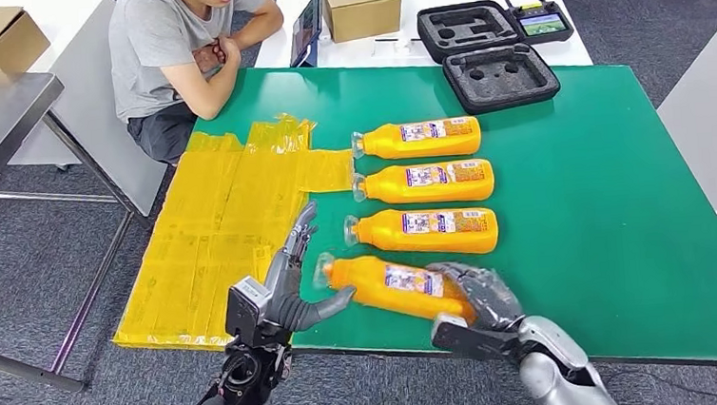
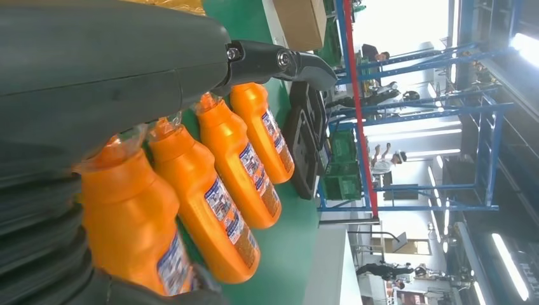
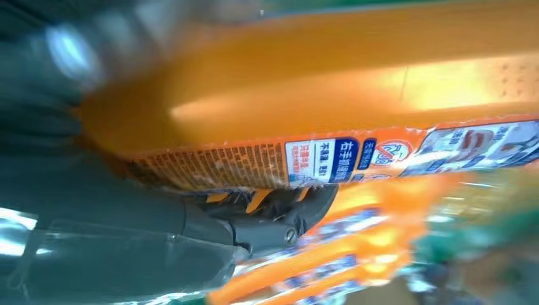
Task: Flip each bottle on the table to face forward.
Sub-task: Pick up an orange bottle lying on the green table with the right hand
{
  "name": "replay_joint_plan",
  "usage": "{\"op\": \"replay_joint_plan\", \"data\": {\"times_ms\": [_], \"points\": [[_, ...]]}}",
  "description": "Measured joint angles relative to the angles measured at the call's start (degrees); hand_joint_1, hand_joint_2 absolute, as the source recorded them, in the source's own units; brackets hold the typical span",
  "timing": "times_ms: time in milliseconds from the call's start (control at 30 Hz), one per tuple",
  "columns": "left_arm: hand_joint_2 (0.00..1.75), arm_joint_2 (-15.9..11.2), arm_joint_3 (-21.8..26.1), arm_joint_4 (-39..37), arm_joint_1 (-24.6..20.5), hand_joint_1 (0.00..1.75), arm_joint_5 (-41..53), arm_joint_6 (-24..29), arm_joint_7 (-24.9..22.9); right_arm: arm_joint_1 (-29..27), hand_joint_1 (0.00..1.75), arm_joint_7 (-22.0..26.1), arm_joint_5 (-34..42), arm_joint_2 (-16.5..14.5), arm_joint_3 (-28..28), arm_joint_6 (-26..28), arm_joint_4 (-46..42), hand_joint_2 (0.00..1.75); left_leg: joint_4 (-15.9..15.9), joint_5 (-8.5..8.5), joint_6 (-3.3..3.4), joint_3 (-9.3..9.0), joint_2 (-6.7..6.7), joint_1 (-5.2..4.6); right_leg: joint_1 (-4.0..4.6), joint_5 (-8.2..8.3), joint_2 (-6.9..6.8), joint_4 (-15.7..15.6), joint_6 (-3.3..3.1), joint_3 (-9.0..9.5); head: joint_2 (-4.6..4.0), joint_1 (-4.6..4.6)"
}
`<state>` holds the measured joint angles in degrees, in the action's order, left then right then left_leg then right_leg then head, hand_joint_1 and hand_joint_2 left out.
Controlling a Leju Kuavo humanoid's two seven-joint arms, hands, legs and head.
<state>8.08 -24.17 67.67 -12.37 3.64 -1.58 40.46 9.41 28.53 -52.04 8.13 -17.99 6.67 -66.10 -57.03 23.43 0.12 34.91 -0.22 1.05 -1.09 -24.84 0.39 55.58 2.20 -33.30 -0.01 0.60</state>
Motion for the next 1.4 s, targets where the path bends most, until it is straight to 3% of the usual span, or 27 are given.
{"op": "replay_joint_plan", "data": {"times_ms": [200, 500, 867, 1067, 1400], "points": [[1.75, 0.6, 0.1, 0.9, -0.1, 0.0, -0.4, 2.5, 0.0, -1.9, 1.75, 6.2, 10.1, -1.7, 1.6, -1.2, -2.8, 1.75, 0.0, 0.0, 0.0, 0.08, -0.02, -0.01, -0.02, 0.0, -0.02, 0.0, 0.0, -0.05, 0.01, -0.01], [1.75, 1.4, 1.1, 6.1, 1.2, 0.0, -3.9, 6.8, 0.0, -3.5, 1.75, 8.3, 14.9, -3.8, 4.6, 1.5, -6.9, 1.75, 0.0, 0.0, 0.0, 0.14, -0.01, -0.02, -0.02, 0.0, -0.01, 0.0, 0.0, -0.12, 0.01, 0.01], [1.75, 3.2, 4.7, 10.5, 3.2, 0.0, -7.5, 1.2, 0.0, -4.5, 1.75, 8.2, 16.0, -5.1, 7.3, 3.4, -7.6, 1.75, 0.0, 0.0, 0.0, 0.15, -0.01, -0.02, -0.03, -0.01, -0.02, 0.0, 0.01, -0.14, 0.01, 0.0], [1.75, 4.4, 4.7, 1.2, 0.9, 0.0, -13.3, -12.3, 0.0, -5.1, 1.75, 9.9, 17.3, -5.9, 8.2, 4.7, -8.2, 1.75, 0.0, 0.0, 0.0, 0.14, -0.01, -0.02, -0.03, 0.0, -0.02, 0.0, 0.0, -0.15, 0.0, 0.0], [1.75, 5.9, 1.3, -12.4, -3.4, 0.0, -11.6, -14.8, 0.0, -5.5, 1.75, 11.3, 21.1, -7.6, 6.5, 3.6, -9.9, 1.75, 0.0, 0.0, 0.0, 0.17, -0.01, -0.02, -0.03, 0.0, -0.01, 0.0, 0.0, -0.17, 0.01, 0.01]]}}
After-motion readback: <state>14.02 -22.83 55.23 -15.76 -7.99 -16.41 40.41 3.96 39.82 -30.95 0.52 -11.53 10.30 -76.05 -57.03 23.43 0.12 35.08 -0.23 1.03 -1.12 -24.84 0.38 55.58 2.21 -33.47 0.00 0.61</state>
